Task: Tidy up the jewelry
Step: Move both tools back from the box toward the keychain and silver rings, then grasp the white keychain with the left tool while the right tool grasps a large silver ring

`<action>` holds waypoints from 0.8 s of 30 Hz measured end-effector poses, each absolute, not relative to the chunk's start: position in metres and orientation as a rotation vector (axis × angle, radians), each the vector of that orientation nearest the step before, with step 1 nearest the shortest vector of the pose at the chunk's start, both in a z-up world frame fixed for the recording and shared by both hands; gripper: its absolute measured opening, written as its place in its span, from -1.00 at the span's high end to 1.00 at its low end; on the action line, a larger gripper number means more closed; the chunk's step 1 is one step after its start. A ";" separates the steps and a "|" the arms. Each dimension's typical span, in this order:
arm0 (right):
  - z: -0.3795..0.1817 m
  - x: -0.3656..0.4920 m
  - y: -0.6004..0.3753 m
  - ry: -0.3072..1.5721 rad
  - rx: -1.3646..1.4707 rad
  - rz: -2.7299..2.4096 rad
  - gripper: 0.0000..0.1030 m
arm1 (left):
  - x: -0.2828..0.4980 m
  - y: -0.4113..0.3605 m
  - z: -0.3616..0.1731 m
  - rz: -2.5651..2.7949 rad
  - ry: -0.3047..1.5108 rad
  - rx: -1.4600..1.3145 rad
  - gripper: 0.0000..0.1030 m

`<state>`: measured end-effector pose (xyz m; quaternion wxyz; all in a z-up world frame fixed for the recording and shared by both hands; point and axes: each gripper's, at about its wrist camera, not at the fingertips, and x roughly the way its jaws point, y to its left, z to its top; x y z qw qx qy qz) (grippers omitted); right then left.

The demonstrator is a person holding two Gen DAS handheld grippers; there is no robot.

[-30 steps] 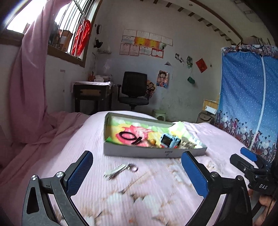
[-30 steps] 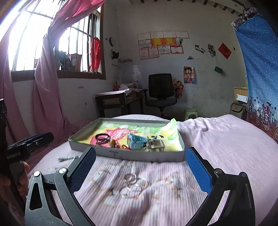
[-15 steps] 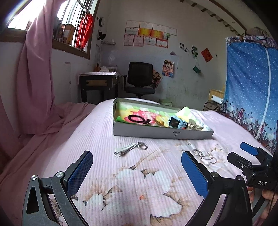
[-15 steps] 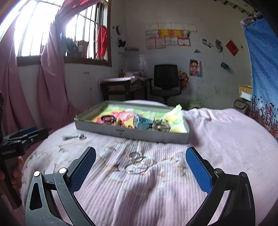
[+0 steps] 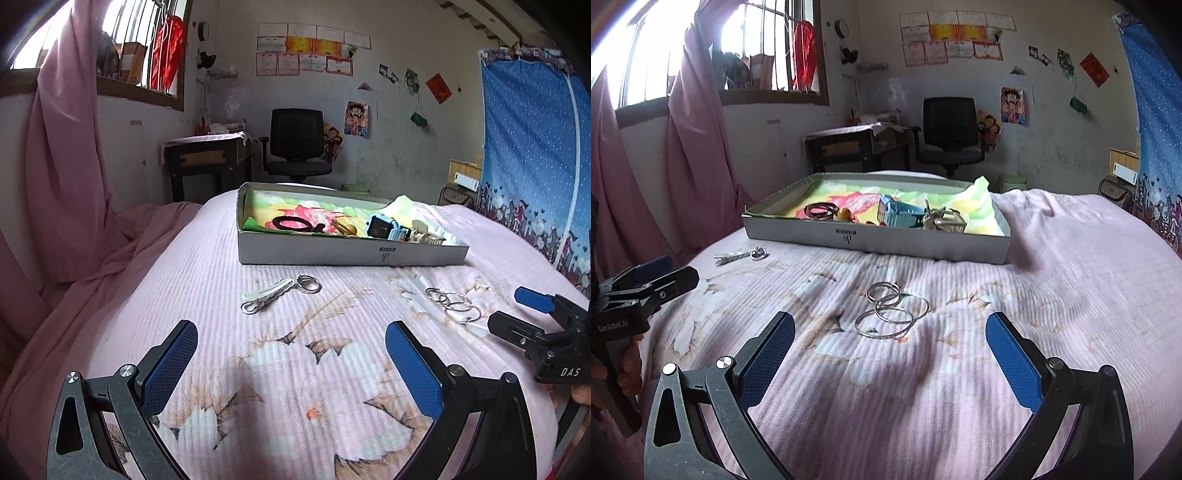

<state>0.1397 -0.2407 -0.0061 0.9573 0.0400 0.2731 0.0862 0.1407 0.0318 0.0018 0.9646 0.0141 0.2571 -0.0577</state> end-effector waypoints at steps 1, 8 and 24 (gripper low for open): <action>-0.007 0.141 -0.240 0.562 0.081 0.176 -0.97 | 0.143 0.032 0.002 -0.115 0.522 0.031 -0.99; -0.015 0.168 -0.239 0.675 0.080 0.196 -0.97 | 0.170 0.045 0.001 -0.149 0.559 -0.031 -0.99; -0.040 0.218 -0.234 0.808 0.135 0.285 -0.97 | 0.219 0.051 -0.016 -0.213 0.678 -0.084 -0.28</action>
